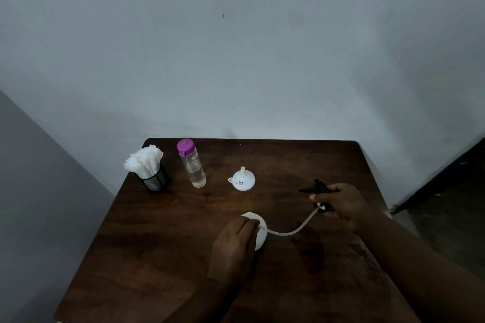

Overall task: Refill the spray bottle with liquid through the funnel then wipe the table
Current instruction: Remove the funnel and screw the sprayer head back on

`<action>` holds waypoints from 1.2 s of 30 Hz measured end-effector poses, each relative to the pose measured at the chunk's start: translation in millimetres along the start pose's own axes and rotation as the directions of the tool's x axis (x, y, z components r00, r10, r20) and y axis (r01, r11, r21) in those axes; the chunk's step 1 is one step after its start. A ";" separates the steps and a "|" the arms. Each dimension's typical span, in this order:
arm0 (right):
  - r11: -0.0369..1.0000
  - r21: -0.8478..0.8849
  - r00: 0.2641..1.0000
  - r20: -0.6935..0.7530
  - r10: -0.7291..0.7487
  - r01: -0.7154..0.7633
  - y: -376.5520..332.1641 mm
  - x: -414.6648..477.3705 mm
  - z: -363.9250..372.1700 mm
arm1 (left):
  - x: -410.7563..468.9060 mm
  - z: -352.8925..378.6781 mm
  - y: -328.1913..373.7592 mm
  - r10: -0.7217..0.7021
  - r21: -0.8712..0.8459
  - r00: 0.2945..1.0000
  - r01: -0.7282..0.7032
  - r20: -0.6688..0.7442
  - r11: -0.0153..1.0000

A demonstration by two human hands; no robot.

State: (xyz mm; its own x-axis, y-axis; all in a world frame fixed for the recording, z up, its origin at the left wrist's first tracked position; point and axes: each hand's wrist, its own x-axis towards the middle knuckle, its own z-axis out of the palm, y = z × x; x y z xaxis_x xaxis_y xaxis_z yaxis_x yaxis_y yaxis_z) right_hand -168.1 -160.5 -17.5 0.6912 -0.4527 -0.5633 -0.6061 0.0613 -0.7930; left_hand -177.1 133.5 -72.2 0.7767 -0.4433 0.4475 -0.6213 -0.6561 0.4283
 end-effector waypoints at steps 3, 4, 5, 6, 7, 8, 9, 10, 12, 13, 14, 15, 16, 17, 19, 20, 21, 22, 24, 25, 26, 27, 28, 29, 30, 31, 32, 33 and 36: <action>1.000 -0.006 1.000 0.016 0.009 -0.009 -1.3 -1.8 1.5 | -0.5 2.5 -8.9 -0.045 0.010 0.998 0.045 0.038 0.999; 1.000 0.003 1.000 0.029 0.006 -0.006 -3.0 -3.0 1.2 | 0.4 3.4 -11.0 -0.061 0.011 0.997 0.061 0.051 0.998; 1.000 0.017 0.999 0.044 0.004 -0.005 -5.5 -5.1 0.2 | 1.2 4.5 -13.1 -0.070 0.010 0.995 0.069 0.065 0.998; 0.999 0.036 0.998 0.062 0.004 -0.006 -8.8 -7.4 -1.2 | 2.6 5.1 -15.0 -0.074 0.010 0.994 0.073 0.078 0.997; 0.999 0.054 0.997 0.076 0.005 -0.009 -12.4 -10.3 -2.7 | 3.6 5.8 -17.2 -0.076 0.005 0.993 0.076 0.086 0.997; 0.998 0.069 0.996 0.088 0.006 -0.012 -16.4 -13.2 -4.5 | 4.6 6.4 -19.0 -0.084 -0.003 0.992 0.084 0.090 0.996; 0.997 0.081 0.995 0.095 0.006 -0.013 -20.5 -15.3 -6.1 | 5.3 7.3 -21.4 -0.092 -0.012 0.992 0.093 0.089 0.996; 0.996 0.093 0.995 0.104 0.004 -0.014 -24.9 -17.2 -7.5 | 5.7 7.9 -23.4 -0.101 -0.022 0.991 0.103 0.089 0.994; 0.993 0.116 0.992 0.124 -0.003 -0.012 -34.4 -21.8 -9.8 | 6.5 8.5 -25.4 -0.124 -0.045 0.988 0.128 0.091 0.991; 0.993 0.118 0.991 0.134 -0.010 -0.006 -39.2 -24.5 -10.4 | 6.5 8.6 -25.4 -0.139 -0.057 0.986 0.145 0.094 0.988; 0.993 0.114 0.989 0.145 -0.021 0.004 -44.4 -28.4 -10.1 | 7.0 8.5 -25.2 -0.156 -0.066 0.983 0.163 0.096 0.984; 0.995 0.101 0.988 0.148 -0.037 0.022 -48.7 -30.9 -9.2 | 7.2 8.5 -25.5 -0.174 -0.071 0.980 0.181 0.098 0.981; 0.995 0.085 0.988 0.143 -0.058 0.046 -52.7 -33.9 -7.7 | 7.9 8.5 -26.0 -0.189 -0.077 0.977 0.198 0.100 0.977; 0.995 0.064 0.988 0.128 -0.087 0.079 -55.8 -35.9 -5.5 | 8.9 8.2 -26.2 -0.201 -0.084 0.974 0.210 0.104 0.974; 0.988 0.025 0.983 0.098 -0.153 0.152 -62.9 -41.4 0.8 | 11.6 6.9 -25.8 -0.221 -0.104 0.968 0.233 0.117 0.967; 0.981 0.012 0.977 0.088 -0.192 0.192 -66.4 -45.5 5.3 | 13.0 6.5 -25.3 -0.231 -0.119 0.965 0.246 0.125 0.962; 0.972 0.000 0.969 0.079 -0.235 0.236 -69.0 -49.2 10.1 | 14.2 6.0 -24.4 -0.245 -0.134 0.960 0.262 0.132 0.956; 0.960 -0.019 0.958 0.069 -0.277 0.279 -71.6 -53.2 15.3 | 15.5 5.6 -22.9 -0.265 -0.151 0.955 0.284 0.135 0.947; 0.927 -0.084 0.931 0.042 -0.364 0.366 -74.5 -60.2 27.1 | 16.7 5.9 -20.2 -0.305 -0.172 0.941 0.327 0.145 0.929; 0.902 -0.140 0.912 0.023 -0.410 0.409 -74.9 -62.3 33.1 | 17.1 6.8 -19.5 -0.319 -0.171 0.936 0.342 0.149 0.924; 0.868 -0.218 0.891 0.009 -0.455 0.445 -75.2 -64.8 39.1 | 17.8 7.5 -18.6 -0.331 -0.168 0.932 0.354 0.149 0.920; 0.827 -0.306 0.868 0.000 -0.496 0.472 -74.6 -66.2 44.6 | 18.6 8.0 -17.8 -0.348 -0.172 0.925 0.371 0.148 0.913; 0.784 -0.378 0.847 0.001 -0.532 0.493 -74.1 -68.5 49.7 | 19.6 8.5 -17.1 -0.370 -0.184 0.918 0.393 0.144 0.901; 0.751 -0.412 0.827 0.012 -0.562 0.516 -72.9 -70.4 54.9 | 20.7 8.7 -16.3 -0.393 -0.199 0.909 0.414 0.135 0.888; 0.731 -0.415 0.810 0.026 -0.586 0.542 -71.6 -72.8 60.1 | 21.4 9.2 -15.7 -0.411 -0.218 0.902 0.430 0.130 0.876; 0.718 -0.407 0.796 0.040 -0.604 0.565 -70.1 -75.0 65.5 | 21.8 9.6 -15.6 -0.422 -0.238 0.897 0.442 0.132 0.865; 0.707 -0.403 0.786 0.053 -0.615 0.581 -68.8 -77.2 70.4 | 21.8 10.4 -15.6 -0.427 -0.258 0.894 0.448 0.136 0.856; 0.698 -0.407 0.782 0.067 -0.620 0.589 -66.4 -77.9 74.7 | 21.3 11.4 -16.1 -0.428 -0.272 0.893 0.450 0.139 0.850; 0.664 -0.443 0.776 0.126 -0.619 0.602 -58.3 -77.1 88.5 | 20.8 14.3 -18.9 -0.427 -0.294 0.896 0.445 0.127 0.846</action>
State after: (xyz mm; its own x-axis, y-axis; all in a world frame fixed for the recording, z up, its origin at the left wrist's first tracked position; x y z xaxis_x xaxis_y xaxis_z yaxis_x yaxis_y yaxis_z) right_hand -151.3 -50.5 51.7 0.9605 -0.2773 0.0245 -0.1613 -0.6261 -0.7629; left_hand -147.7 128.0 -82.3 0.9737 -0.1944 0.1186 -0.2109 -0.5730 0.7919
